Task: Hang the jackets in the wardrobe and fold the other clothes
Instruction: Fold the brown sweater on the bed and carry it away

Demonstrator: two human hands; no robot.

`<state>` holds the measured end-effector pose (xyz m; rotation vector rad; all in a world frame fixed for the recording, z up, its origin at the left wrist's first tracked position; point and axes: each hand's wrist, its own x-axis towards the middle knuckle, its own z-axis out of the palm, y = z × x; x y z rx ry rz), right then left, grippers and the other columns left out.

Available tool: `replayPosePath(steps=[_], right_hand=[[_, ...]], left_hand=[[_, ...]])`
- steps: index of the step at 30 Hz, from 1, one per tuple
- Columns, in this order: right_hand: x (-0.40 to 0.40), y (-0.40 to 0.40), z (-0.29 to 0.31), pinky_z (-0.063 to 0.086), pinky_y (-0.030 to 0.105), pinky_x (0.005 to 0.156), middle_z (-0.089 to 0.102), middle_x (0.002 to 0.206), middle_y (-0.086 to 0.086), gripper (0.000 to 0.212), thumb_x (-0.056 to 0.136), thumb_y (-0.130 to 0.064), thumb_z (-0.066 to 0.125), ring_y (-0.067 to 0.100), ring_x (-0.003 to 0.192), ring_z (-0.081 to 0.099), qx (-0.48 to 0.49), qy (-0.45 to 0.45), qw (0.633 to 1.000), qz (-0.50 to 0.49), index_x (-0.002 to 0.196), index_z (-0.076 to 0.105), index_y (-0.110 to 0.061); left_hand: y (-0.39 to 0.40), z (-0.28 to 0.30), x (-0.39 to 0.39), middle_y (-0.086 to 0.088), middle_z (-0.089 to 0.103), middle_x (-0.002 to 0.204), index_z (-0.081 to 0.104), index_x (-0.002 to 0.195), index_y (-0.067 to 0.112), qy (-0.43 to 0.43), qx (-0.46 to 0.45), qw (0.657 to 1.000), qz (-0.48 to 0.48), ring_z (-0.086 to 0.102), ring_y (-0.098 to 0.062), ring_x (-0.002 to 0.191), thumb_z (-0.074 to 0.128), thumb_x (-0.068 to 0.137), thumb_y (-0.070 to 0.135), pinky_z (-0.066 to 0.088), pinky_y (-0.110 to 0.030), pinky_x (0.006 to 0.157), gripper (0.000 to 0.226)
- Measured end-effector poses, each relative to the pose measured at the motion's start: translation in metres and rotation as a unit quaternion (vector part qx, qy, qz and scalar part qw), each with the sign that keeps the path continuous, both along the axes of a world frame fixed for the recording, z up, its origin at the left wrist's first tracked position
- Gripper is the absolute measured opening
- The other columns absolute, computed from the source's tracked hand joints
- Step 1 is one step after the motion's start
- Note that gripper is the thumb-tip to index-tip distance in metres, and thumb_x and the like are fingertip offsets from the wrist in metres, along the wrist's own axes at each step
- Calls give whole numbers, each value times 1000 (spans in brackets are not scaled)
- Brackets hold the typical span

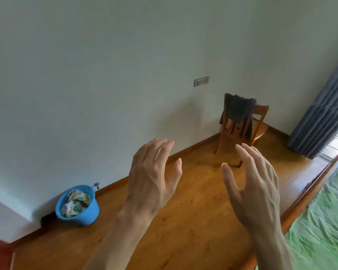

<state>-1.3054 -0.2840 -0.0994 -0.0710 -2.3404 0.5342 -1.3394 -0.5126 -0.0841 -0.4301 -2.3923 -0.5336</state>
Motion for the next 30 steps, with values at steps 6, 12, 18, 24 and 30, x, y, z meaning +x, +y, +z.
replayPosePath(steps=[6,12,18,24,30], right_hand=[[-55,24,-5,31,51,122,48,158,6,63,101,-58,45,26,150,38,13,-33,997,-72,150,50,-18],[-120,66,-15,35,56,120,48,157,7,63,101,-56,46,27,150,38,21,-51,987,-150,150,49,-18],[-214,115,-11,33,54,122,44,160,4,64,101,-57,45,24,152,34,25,-57,974,-219,153,46,-20],[-301,161,2,34,48,122,48,157,3,65,101,-59,41,22,147,41,27,-50,956,-286,151,49,-19],[-348,213,10,24,41,125,49,157,-2,62,100,-58,47,17,152,32,32,-89,937,-337,151,48,-23]], left_hand=[[19,-11,-89,-5,63,142,58,142,19,-1,12,999,-52,58,-20,133,37,107,57,54,-43,107,56],[70,-20,-194,-6,65,141,62,140,18,2,37,992,-118,61,-23,130,41,106,54,57,-44,103,54],[127,-25,-318,-7,65,141,63,140,17,15,43,981,-190,61,-24,129,47,104,52,54,-44,106,52],[197,-17,-442,-8,65,141,63,140,16,36,45,964,-259,60,-27,131,37,107,58,50,-48,110,59],[287,-14,-512,-6,63,144,62,140,18,-8,56,940,-337,56,-28,137,32,106,61,48,-56,110,63]])
